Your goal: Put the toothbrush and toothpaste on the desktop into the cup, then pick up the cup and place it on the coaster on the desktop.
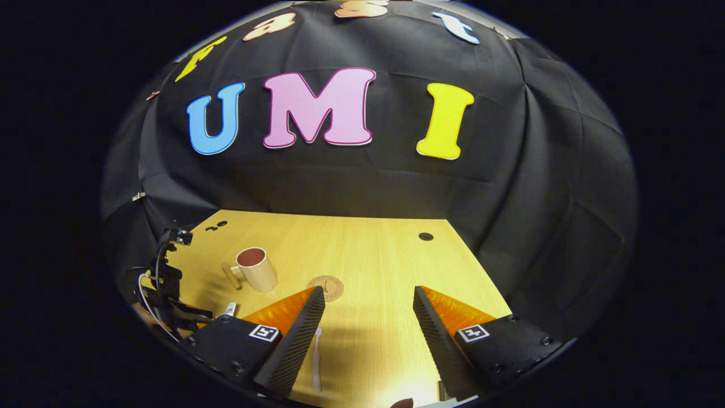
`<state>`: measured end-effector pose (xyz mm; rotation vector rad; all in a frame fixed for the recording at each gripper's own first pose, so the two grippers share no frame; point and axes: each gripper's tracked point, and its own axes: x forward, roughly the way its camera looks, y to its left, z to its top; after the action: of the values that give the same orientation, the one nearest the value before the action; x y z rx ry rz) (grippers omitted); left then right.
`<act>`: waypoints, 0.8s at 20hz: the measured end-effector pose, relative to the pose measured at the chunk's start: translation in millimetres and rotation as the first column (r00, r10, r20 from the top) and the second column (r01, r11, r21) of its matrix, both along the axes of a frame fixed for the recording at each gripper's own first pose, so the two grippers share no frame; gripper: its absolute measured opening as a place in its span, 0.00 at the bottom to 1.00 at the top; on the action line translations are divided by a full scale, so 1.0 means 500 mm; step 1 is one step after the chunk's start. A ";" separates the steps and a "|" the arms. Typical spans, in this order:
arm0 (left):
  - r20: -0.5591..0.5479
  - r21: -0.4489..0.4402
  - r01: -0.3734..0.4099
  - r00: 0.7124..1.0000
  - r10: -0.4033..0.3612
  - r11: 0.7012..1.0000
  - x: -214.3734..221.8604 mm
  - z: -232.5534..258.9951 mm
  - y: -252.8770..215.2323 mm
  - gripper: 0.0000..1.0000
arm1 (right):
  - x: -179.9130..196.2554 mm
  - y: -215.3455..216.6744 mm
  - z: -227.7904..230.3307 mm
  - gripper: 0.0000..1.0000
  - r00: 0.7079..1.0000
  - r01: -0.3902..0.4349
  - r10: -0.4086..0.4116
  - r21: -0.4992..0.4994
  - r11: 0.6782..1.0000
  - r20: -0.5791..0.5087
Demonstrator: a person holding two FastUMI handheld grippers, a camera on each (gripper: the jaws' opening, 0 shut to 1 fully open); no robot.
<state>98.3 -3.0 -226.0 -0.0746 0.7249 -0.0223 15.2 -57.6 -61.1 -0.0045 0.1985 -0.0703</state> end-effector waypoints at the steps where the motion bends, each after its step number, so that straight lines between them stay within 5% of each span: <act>1: -0.017 0.014 -0.004 1.000 0.005 1.000 0.000 -0.010 0.003 0.83 | 0.000 -0.002 -0.005 0.97 1.000 0.003 -0.003 0.005 1.000 -0.006; 6: -0.042 0.110 0.023 0.999 -0.019 0.994 0.010 -0.014 0.001 0.76 | 0.017 -0.014 -0.015 0.97 1.000 0.004 -0.003 0.019 1.000 -0.028; 8: -0.049 0.115 0.028 0.999 -0.022 0.993 0.015 -0.023 -0.009 0.53 | 0.019 -0.013 -0.021 0.97 0.999 -0.002 0.003 0.026 1.000 -0.034; 9: -0.058 0.111 0.014 0.998 -0.007 0.994 0.010 -0.020 -0.005 0.51 | 0.020 -0.013 -0.022 0.97 0.999 -0.005 0.006 0.028 1.000 -0.036; 16: -0.105 0.062 0.012 0.994 -0.005 0.998 0.010 -0.016 -0.009 0.43 | 0.017 -0.004 -0.048 0.97 0.997 -0.035 0.038 0.046 0.998 -0.072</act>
<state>103.2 -7.6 -234.0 -0.0126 0.8304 -0.0038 23.6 -59.6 -85.0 0.0336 0.2725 -0.0291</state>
